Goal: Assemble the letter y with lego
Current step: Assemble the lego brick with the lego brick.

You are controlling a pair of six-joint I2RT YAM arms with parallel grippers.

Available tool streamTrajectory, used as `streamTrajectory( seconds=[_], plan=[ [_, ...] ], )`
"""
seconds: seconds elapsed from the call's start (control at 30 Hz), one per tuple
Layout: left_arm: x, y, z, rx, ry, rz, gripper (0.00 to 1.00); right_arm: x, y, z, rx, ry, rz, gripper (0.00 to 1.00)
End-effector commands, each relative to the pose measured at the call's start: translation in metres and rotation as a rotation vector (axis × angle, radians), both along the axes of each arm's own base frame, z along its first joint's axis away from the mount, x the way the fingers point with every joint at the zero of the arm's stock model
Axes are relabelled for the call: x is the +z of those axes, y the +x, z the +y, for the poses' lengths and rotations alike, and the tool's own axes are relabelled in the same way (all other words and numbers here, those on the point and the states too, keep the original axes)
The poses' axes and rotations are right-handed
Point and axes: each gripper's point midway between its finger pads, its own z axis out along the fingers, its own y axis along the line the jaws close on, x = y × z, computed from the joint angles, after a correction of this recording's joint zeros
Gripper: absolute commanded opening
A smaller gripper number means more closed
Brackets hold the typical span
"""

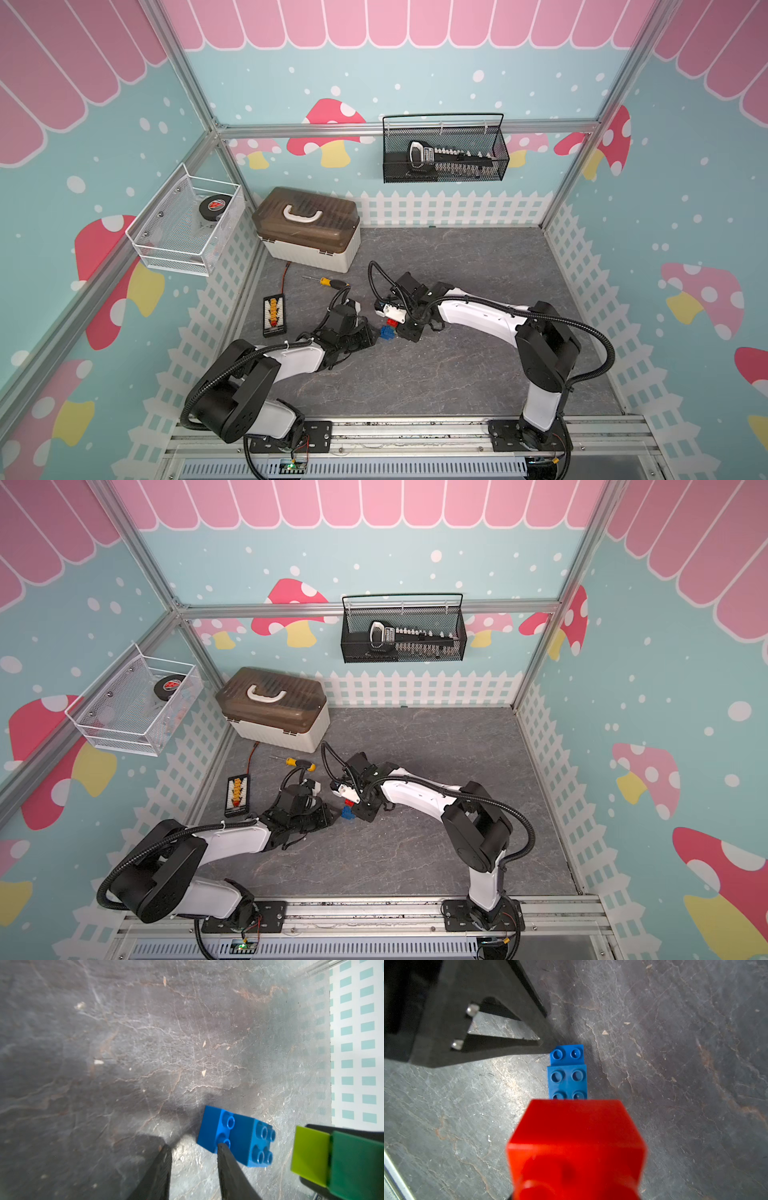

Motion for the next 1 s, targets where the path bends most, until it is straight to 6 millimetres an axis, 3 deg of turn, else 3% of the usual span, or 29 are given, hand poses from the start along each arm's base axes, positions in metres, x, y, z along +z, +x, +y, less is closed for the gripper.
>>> streamTrajectory(
  seconds=[0.0, 0.57, 0.63, 0.97],
  plan=[
    [-0.005, 0.0, 0.004, 0.014, 0.011, 0.005, 0.38, 0.002, 0.001, 0.006, 0.031, 0.001, -0.002, 0.2],
    [-0.008, 0.0, 0.006, 0.02, 0.021, 0.009, 0.37, -0.001, 0.0, 0.012, 0.071, -0.013, -0.009, 0.2],
    [-0.008, 0.0, 0.006, 0.021, 0.02, 0.009, 0.37, -0.014, -0.002, 0.012, 0.08, -0.038, 0.009, 0.2],
    [-0.009, 0.0, 0.007, 0.023, 0.023, 0.01, 0.37, -0.015, 0.0, 0.014, 0.087, -0.047, -0.003, 0.2]
  ],
)
